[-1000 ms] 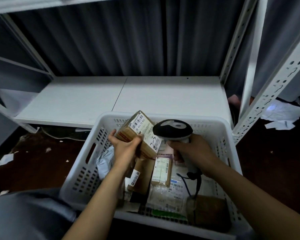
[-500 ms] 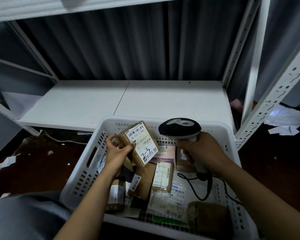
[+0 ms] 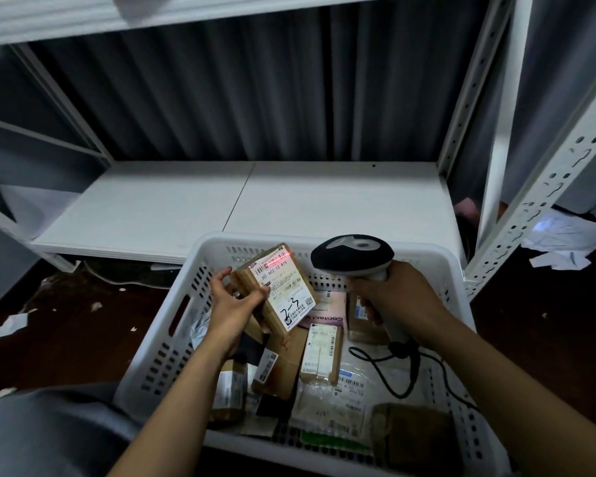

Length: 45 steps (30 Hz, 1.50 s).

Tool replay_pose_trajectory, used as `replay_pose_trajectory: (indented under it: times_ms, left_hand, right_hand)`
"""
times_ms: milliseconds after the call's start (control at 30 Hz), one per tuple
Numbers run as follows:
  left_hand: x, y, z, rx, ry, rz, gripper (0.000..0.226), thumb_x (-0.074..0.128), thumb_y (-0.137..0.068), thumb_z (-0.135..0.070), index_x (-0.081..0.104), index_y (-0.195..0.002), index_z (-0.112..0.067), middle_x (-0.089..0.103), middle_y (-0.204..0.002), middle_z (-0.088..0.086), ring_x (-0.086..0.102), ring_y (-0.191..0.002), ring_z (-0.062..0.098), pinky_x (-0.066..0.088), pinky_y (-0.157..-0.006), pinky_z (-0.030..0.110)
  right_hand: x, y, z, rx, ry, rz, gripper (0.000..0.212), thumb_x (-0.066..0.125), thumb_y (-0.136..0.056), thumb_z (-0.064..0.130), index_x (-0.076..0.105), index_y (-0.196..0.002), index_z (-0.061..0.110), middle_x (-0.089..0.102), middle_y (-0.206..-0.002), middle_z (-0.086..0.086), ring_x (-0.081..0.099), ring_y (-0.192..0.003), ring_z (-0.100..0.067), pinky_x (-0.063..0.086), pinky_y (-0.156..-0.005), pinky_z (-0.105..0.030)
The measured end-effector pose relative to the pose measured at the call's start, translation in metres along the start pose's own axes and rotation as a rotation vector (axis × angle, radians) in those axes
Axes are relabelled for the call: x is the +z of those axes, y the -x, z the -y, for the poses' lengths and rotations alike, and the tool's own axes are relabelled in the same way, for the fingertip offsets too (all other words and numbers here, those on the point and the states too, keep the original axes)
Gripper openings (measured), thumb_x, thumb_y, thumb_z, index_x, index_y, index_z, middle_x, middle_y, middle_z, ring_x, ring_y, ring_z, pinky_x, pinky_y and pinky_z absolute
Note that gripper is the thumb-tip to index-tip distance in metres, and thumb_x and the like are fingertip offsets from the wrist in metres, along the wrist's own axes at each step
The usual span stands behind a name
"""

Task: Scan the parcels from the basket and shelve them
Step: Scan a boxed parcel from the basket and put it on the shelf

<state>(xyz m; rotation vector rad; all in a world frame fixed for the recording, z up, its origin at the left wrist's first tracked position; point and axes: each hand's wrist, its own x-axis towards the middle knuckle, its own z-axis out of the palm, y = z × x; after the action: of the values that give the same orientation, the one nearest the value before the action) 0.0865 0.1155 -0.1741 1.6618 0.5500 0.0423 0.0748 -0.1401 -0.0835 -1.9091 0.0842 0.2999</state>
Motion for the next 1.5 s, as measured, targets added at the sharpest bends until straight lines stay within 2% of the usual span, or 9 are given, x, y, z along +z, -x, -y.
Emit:
replay_pose_trajectory:
  times_ms: [333, 567, 700, 967, 1100, 1233, 1333, 1400, 1500]
  left_hand:
    - [-0.017, 0.022, -0.029, 0.031, 0.286, 0.002, 0.034, 0.068, -0.086, -0.018, 0.05, -0.113, -0.029, 0.065, -0.118, 0.007, 0.064, -0.105, 0.022, 0.055, -0.08, 0.036]
    - [-0.044, 0.049, -0.081, 0.036, 0.502, -0.011, 0.064, 0.073, -0.075, -0.031, 0.04, -0.127, -0.016, 0.061, -0.119, 0.01, 0.062, -0.108, 0.025, 0.055, -0.082, 0.04]
    - [-0.065, 0.059, -0.119, 0.066, 0.492, 0.029, 0.031, 0.067, -0.086, -0.03, 0.045, -0.107, -0.022, 0.06, -0.113, 0.011, 0.061, -0.104, 0.024, 0.055, -0.078, 0.037]
    - [-0.147, 0.054, -0.185, 0.216, 0.243, 0.105, 0.048, 0.053, -0.09, -0.052, 0.053, -0.118, -0.013, 0.064, -0.115, 0.007, 0.063, -0.101, 0.019, 0.055, -0.084, 0.038]
    - [-0.193, 0.056, -0.22, 0.356, 0.095, 0.12, 0.04, 0.055, -0.094, -0.04, 0.041, -0.126, -0.019, 0.052, -0.127, 0.0, 0.056, -0.093, 0.009, 0.055, -0.074, 0.029]
    - [-0.244, 0.047, -0.246, 0.463, -0.06, 0.229, 0.081, 0.073, -0.083, -0.031, 0.02, -0.144, -0.042, 0.045, -0.131, -0.012, 0.057, -0.109, 0.008, 0.055, -0.077, 0.026]
    - [-0.273, 0.037, -0.258, 0.483, -0.191, 0.184, 0.083, 0.082, -0.071, -0.031, 0.032, -0.136, -0.045, 0.05, -0.129, -0.009, 0.058, -0.112, 0.011, 0.051, -0.09, 0.026]
    - [-0.291, 0.029, -0.265, 0.496, -0.244, 0.093, 0.067, 0.082, -0.067, -0.036, 0.045, -0.123, -0.039, 0.054, -0.127, -0.005, 0.055, -0.109, 0.006, 0.047, -0.088, 0.02]
    - [-0.312, 0.015, -0.274, 0.514, -0.234, -0.068, 0.086, 0.082, -0.051, -0.052, 0.05, -0.127, -0.029, 0.055, -0.126, -0.004, 0.056, -0.11, 0.008, 0.048, -0.092, 0.025]
  right_hand:
    - [0.015, 0.007, 0.023, -0.037, -0.061, -0.025, 0.027, 0.067, -0.087, 0.017, 0.061, -0.061, 0.01, 0.063, -0.049, -0.004, 0.058, -0.043, -0.009, 0.046, -0.046, -0.016]
    - [0.059, 0.034, 0.061, -0.012, -0.411, -0.091, 0.012, 0.068, -0.088, 0.005, 0.07, -0.099, 0.0, 0.074, -0.079, -0.017, 0.07, -0.065, -0.018, 0.056, -0.057, -0.026]
    - [0.079, 0.042, 0.099, -0.119, -0.341, -0.145, 0.015, 0.073, -0.085, 0.017, 0.07, -0.1, 0.014, 0.076, -0.088, -0.003, 0.071, -0.081, -0.018, 0.058, -0.073, -0.034]
    - [0.098, 0.031, 0.189, -0.298, -0.327, -0.179, 0.017, 0.077, -0.081, 0.018, 0.073, -0.097, 0.018, 0.077, -0.091, 0.002, 0.072, -0.091, -0.019, 0.057, -0.089, -0.042]
    - [0.115, 0.025, 0.235, -0.377, -0.401, -0.127, 0.018, 0.073, -0.084, 0.011, 0.07, -0.102, 0.013, 0.075, -0.096, -0.001, 0.071, -0.087, -0.015, 0.057, -0.07, -0.022]
    - [0.135, 0.019, 0.278, -0.449, -0.383, -0.127, 0.02, 0.074, -0.084, 0.012, 0.071, -0.103, 0.013, 0.074, -0.099, -0.001, 0.068, -0.088, -0.012, 0.055, -0.074, -0.023]
    - [0.151, 0.015, 0.307, -0.475, -0.347, -0.086, 0.018, 0.072, -0.085, 0.009, 0.07, -0.103, 0.012, 0.072, -0.092, 0.001, 0.066, -0.081, -0.01, 0.052, -0.057, -0.014]
    - [0.163, 0.008, 0.325, -0.464, -0.31, -0.068, 0.016, 0.073, -0.084, 0.011, 0.07, -0.1, 0.013, 0.073, -0.093, -0.002, 0.068, -0.082, -0.016, 0.057, -0.062, -0.023]
    - [0.177, -0.004, 0.346, -0.449, -0.216, -0.104, 0.025, 0.077, -0.08, 0.018, 0.07, -0.102, 0.007, 0.075, -0.091, -0.009, 0.072, -0.081, -0.025, 0.061, -0.077, -0.044]
